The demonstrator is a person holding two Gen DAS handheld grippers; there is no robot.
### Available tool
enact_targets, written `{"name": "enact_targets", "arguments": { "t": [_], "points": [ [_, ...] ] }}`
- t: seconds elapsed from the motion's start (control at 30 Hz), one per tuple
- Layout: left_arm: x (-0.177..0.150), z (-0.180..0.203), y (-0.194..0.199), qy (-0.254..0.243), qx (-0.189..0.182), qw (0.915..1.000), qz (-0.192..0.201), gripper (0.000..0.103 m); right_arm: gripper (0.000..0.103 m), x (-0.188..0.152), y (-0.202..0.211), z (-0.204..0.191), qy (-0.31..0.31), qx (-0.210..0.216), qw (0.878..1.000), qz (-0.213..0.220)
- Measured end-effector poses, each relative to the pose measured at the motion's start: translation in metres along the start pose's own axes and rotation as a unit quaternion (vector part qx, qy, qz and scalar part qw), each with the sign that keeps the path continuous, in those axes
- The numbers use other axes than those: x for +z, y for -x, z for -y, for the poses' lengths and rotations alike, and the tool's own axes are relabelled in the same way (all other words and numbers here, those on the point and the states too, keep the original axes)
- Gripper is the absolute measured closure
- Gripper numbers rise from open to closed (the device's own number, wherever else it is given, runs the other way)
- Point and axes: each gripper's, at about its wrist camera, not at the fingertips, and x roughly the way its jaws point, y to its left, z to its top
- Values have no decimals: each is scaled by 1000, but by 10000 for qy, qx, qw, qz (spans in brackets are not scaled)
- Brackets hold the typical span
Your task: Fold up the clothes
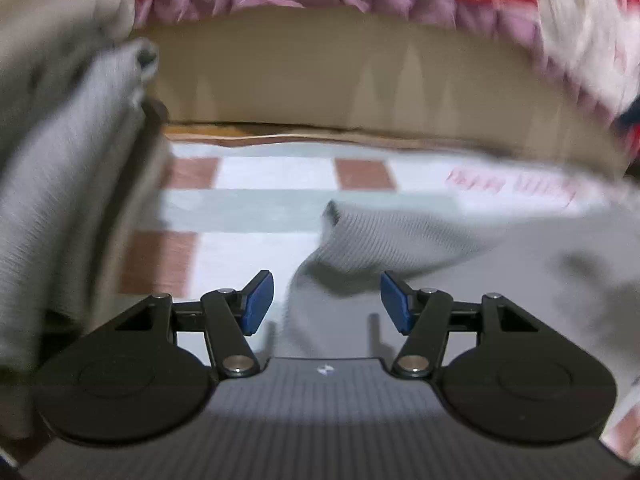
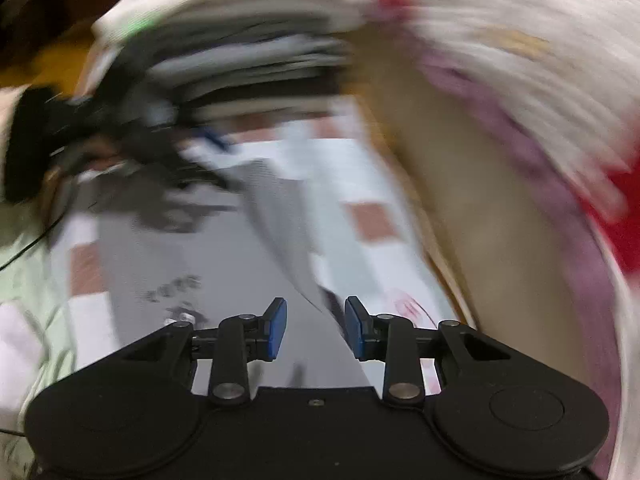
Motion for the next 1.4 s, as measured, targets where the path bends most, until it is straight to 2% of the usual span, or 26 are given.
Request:
{"name": "enact_targets", "arguments": {
  "t": [0.1,0.2,0.27,0.33,0.5,0.57,0.67,0.73,0.83,0.93,1.0,1.1,1.13,1.17,1.23,1.3,1.33,1.4],
  "points": [
    [-4,-13,-5,232,-465,9986,74,42,70,24,-31,-3,345,437,9983,-190],
    [-9,-24,-9,444,-893,9949,137,49,70,22,-51,-8,595,599,9964,-85],
    [-12,-32,-12,585,-1178,9912,179,93,70,21,-68,-8,596,600,9964,-18],
    [-15,-39,-14,725,-1460,9864,220,95,70,21,-86,-9,609,571,9964,116],
    [-19,-27,-2,430,-1899,9799,424,95,66,27,-118,-7,398,362,9971,543],
    [-19,-26,0,571,-2068,9756,477,95,66,28,-127,-10,456,368,9965,602],
    [-17,-26,6,771,-2323,9678,584,96,64,29,-129,-19,520,270,9962,645],
    [-15,-25,11,764,-2405,9655,636,100,60,28,-123,-23,633,242,9953,687],
    [-12,-26,19,984,-2587,9577,780,100,51,27,-105,-29,827,108,9929,851],
    [-11,-24,20,1050,-2623,9558,817,100,48,28,-98,-33,892,51,9921,884],
    [-11,-19,19,794,-2250,9684,731,100,49,27,-100,-36,941,-34,9922,812],
    [-13,-13,22,370,-1390,9863,801,95,49,25,-104,-37,923,-72,9929,746],
    [-13,-11,22,233,-1126,9902,794,88,50,24,-104,-35,873,-68,9935,724],
    [-13,-11,21,172,-984,9922,746,66,51,23,-105,-32,810,-65,9942,699],
    [-14,-11,16,208,-861,9939,660,43,57,21,-105,-27,753,9,9946,719],
    [-16,-10,7,212,-990,9932,575,43,57,21,-105,-24,748,-19,9945,735],
    [-17,-10,1,270,-1115,9925,431,47,57,22,-105,-23,734,-41,9945,744],
    [-20,-8,-9,285,-1327,9906,181,83,54,24,-104,-20,725,-54,9941,801]
  ]
}}
